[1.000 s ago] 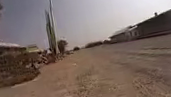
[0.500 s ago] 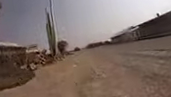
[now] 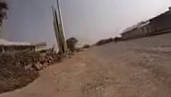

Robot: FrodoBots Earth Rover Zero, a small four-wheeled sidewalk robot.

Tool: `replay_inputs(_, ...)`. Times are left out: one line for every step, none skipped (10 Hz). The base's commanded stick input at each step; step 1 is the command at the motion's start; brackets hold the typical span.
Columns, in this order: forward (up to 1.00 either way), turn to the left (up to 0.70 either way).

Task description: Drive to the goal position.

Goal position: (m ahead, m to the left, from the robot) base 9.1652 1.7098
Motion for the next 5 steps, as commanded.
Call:
replay_inputs(1.0, 0.0)
replay_inputs(1.0, 0.0)
replay_inputs(1.0, 0.0)
replay_inputs(1.0, 0.0)
replay_inputs(1.0, 0.0)
